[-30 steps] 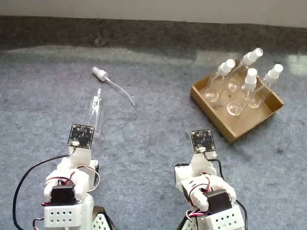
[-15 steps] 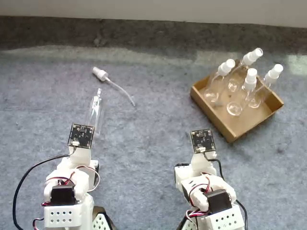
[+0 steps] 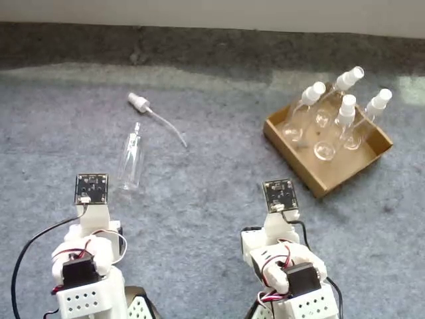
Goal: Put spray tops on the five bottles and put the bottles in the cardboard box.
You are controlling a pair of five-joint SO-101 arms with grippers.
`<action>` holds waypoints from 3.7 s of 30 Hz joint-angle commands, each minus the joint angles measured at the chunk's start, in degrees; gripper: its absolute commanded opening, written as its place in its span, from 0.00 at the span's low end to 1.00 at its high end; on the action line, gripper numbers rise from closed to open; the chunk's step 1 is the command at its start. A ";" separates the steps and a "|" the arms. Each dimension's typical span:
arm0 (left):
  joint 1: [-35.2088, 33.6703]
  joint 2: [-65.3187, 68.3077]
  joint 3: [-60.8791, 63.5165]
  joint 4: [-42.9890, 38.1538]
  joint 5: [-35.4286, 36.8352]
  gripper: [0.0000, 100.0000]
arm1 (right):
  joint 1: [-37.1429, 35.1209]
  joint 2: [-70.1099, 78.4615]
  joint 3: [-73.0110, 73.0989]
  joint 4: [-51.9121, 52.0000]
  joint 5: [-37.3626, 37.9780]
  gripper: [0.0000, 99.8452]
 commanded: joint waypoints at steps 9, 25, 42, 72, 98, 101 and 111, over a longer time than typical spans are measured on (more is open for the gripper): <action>-1.19 -0.57 1.10 0.09 -0.44 0.04 | -0.13 -0.75 4.53 -3.47 -0.35 0.02; -1.19 -0.57 1.10 0.09 -0.44 0.04 | -0.13 -0.75 -8.04 -11.47 25.85 0.02; -6.20 -0.57 1.10 -0.18 -0.44 0.04 | 4.09 24.57 -43.47 -6.46 28.92 0.18; -10.51 -0.66 1.10 0.00 -0.44 0.04 | -24.04 127.34 -139.38 21.14 -9.76 0.45; -10.51 -0.66 1.10 -0.18 -0.44 0.04 | -29.76 169.54 -195.21 20.26 -32.79 0.46; -10.51 -0.66 1.10 -0.18 -0.44 0.04 | -29.14 172.00 -195.47 20.26 -35.43 0.46; -10.42 -0.66 1.10 -0.26 -0.44 0.04 | -29.05 177.89 -195.47 17.89 -42.02 0.46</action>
